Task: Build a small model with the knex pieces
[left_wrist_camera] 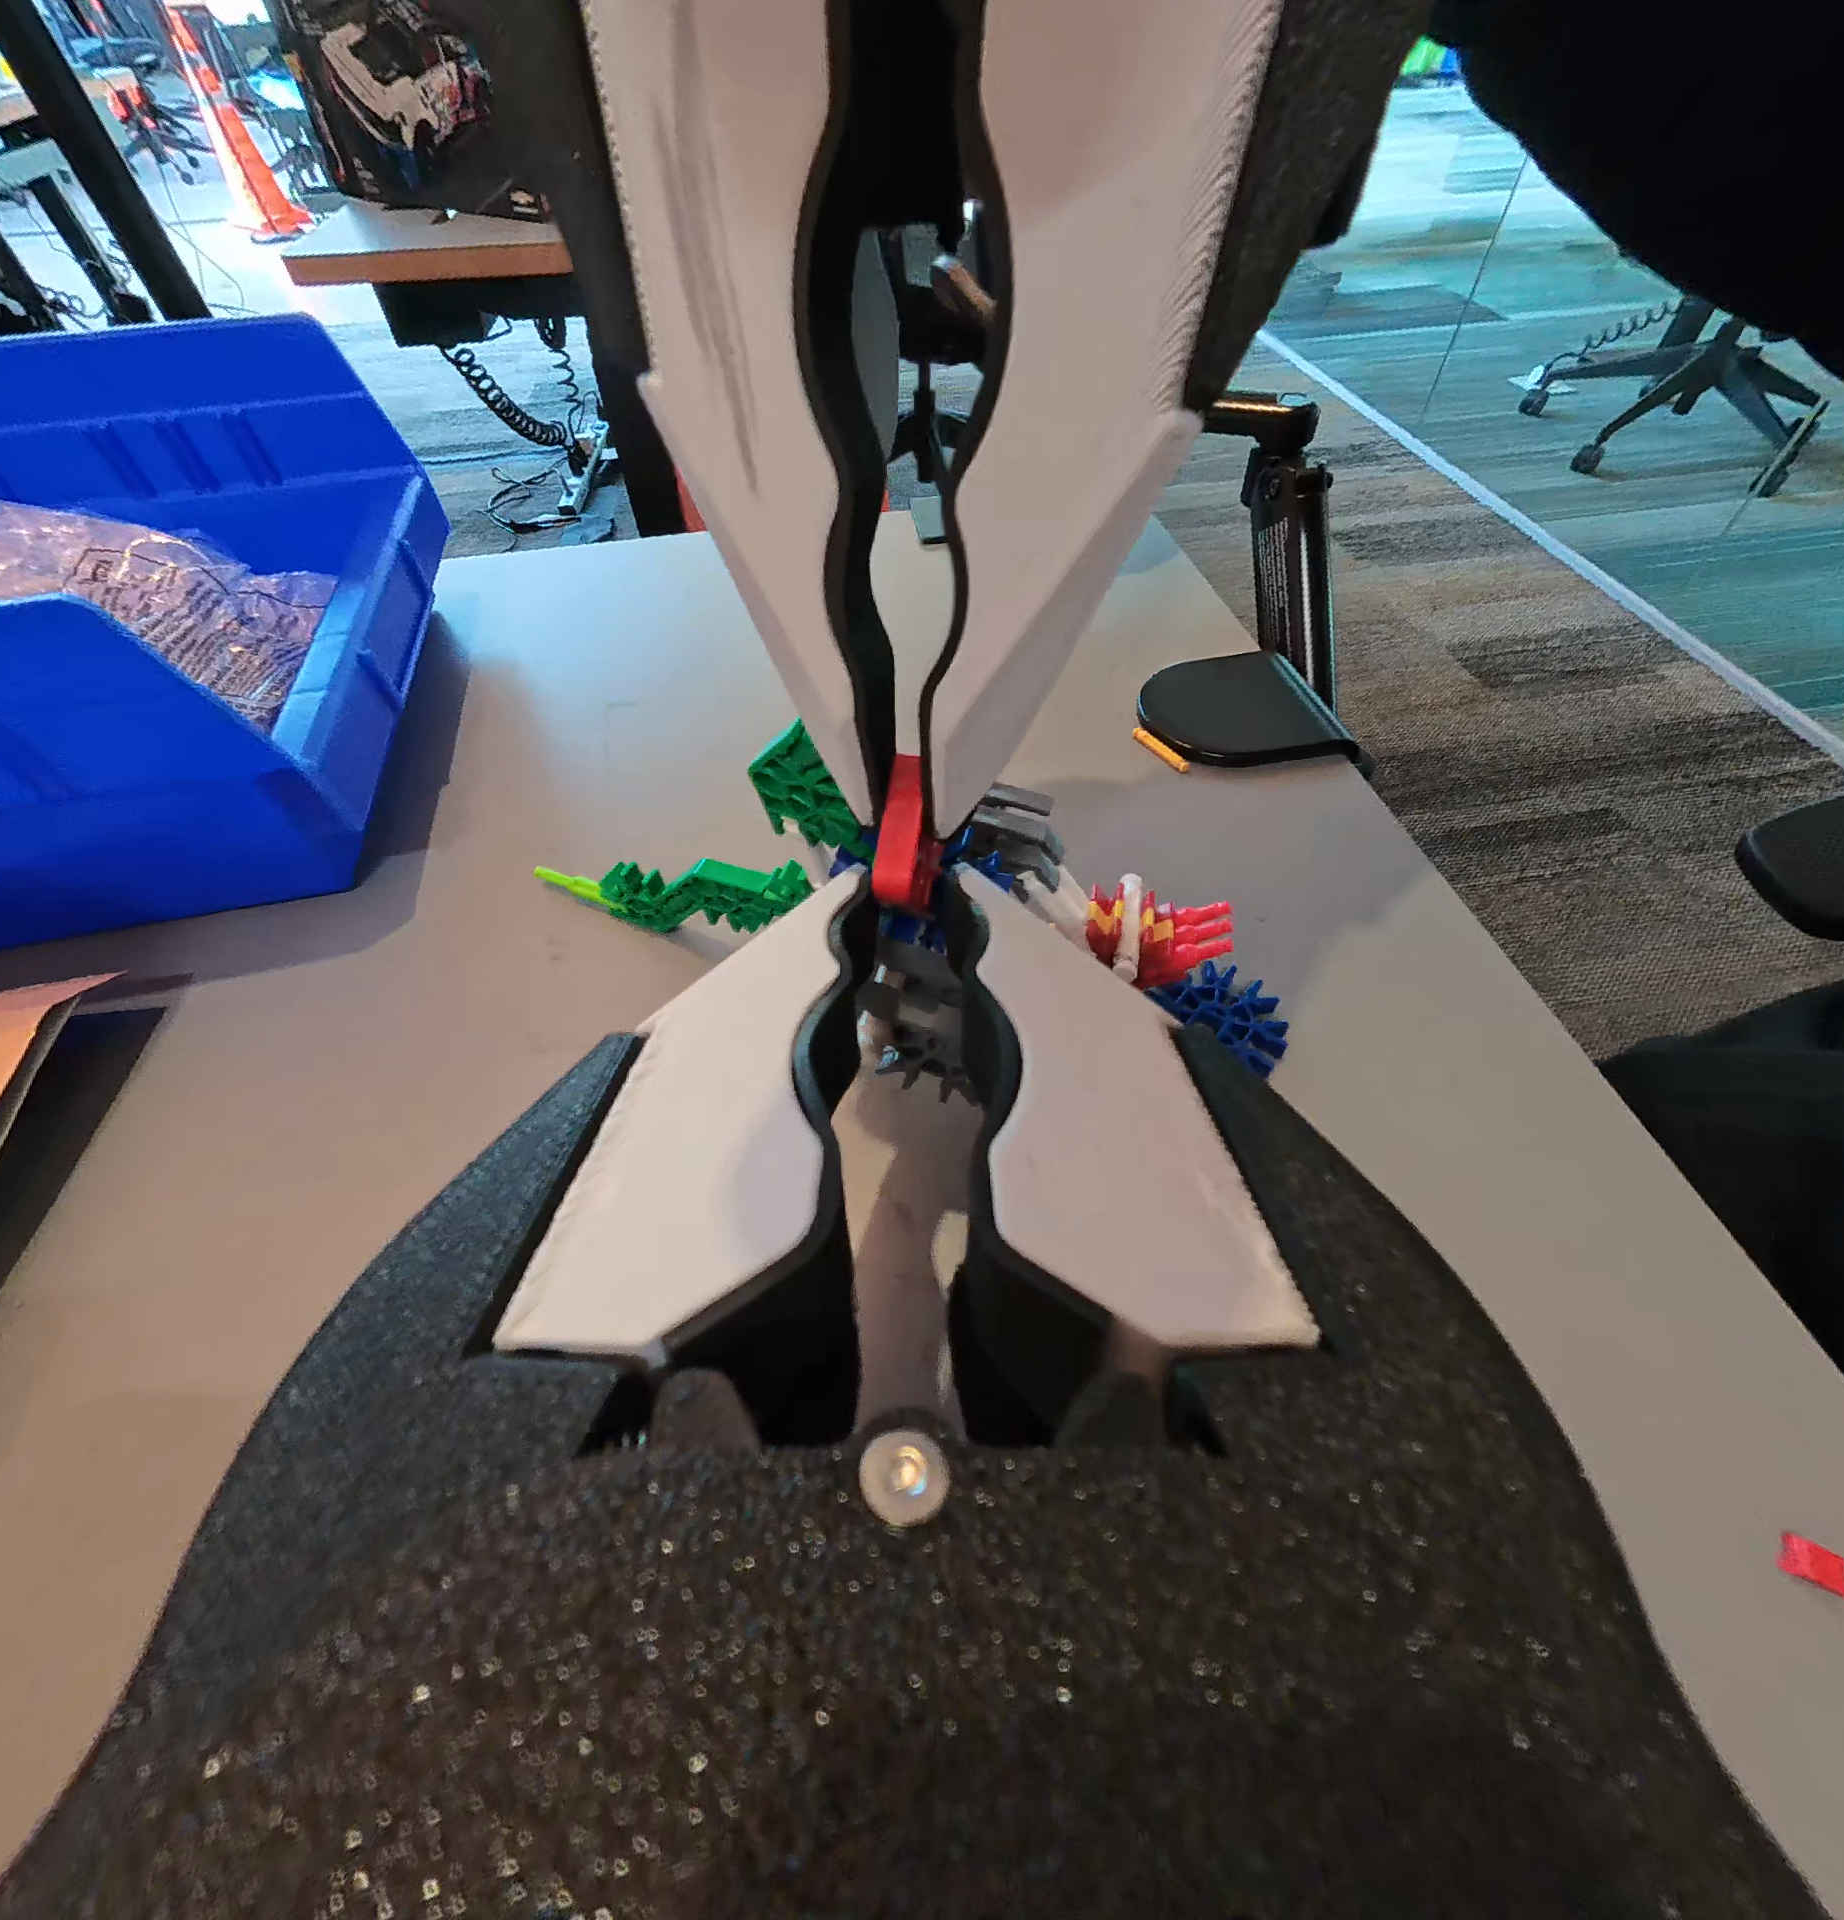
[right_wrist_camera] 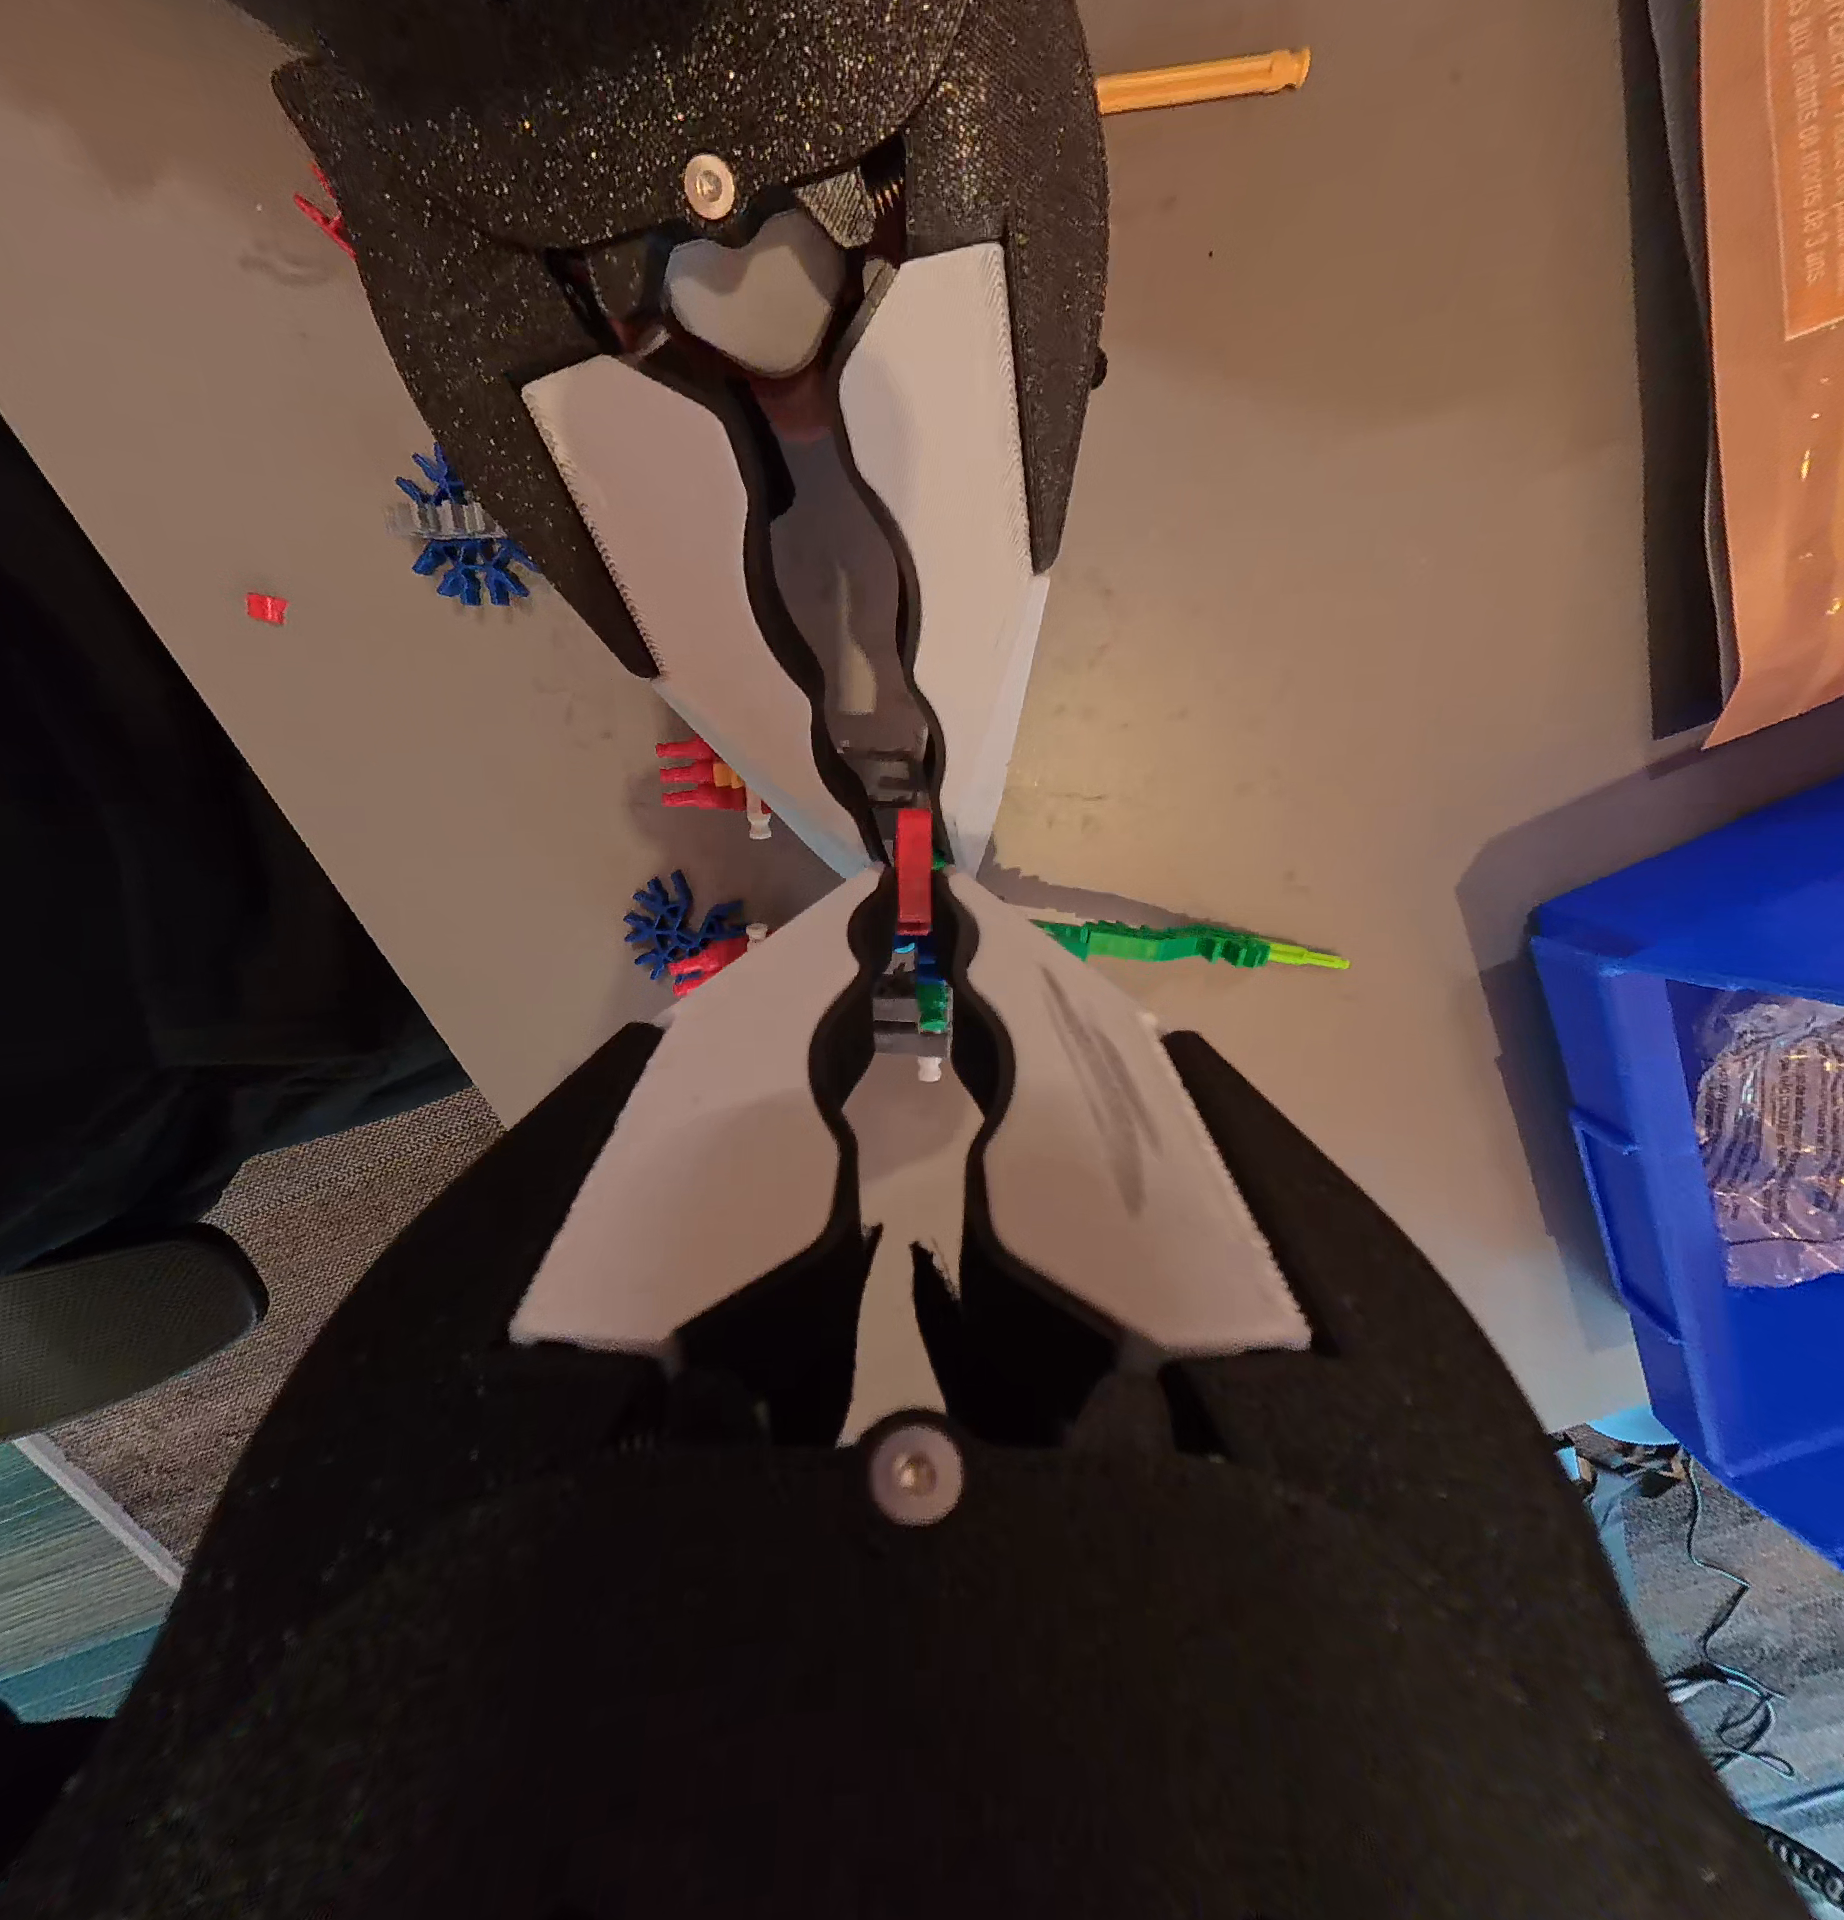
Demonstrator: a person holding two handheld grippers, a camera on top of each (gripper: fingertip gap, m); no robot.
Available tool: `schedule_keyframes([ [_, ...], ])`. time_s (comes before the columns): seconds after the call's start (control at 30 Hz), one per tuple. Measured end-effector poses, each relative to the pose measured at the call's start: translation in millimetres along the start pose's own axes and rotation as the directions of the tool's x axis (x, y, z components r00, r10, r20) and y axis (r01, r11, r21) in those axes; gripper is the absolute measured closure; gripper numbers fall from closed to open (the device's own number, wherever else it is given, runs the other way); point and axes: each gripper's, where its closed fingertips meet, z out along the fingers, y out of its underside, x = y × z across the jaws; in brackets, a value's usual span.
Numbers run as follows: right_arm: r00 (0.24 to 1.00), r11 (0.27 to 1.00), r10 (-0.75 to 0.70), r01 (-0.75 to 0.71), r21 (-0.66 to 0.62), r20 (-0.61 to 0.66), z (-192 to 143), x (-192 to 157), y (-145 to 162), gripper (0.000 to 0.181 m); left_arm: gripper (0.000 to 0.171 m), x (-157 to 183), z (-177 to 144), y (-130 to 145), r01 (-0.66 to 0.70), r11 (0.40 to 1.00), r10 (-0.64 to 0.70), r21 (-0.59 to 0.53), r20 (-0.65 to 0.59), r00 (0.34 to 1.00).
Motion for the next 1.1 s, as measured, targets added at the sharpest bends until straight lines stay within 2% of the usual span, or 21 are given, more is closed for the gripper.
schedule_keyframes([
  [0.23,1.0,0.998,-0.025,0.024,-0.051,-0.018,-1.2,2.2,2.3,0.176,0.16,-2.7,2.2,-0.5,0.005,1.0,-0.005,0.006,0.006,1.0],
  [0.53,0.993,0.976,-0.112,0.101,-0.195,-0.043,-4.4,4.9,5.5,0.176,0.161,-2.1,5.1,0.2,0.006,1.0,-0.006,0.005,0.001,1.0],
  [0.7,0.994,0.974,-0.112,0.107,-0.202,-0.013,-4.4,6.0,5.3,0.176,0.163,-4.0,5.1,0.0,0.019,1.0,-0.019,0.016,0.002,1.0],
  [0.87,0.994,0.973,-0.107,0.104,-0.207,-0.004,-5.0,7.4,7.4,0.176,0.154,-5.1,5.7,1.5,0.017,1.0,-0.017,0.01,0.005,1.0],
  [1.1,0.995,0.973,-0.096,0.094,-0.211,0.001,-3.0,10.0,11.4,0.176,0.157,-7.1,12.9,-3.0,0.01,1.0,-0.01,0.008,0.003,1.0],
])
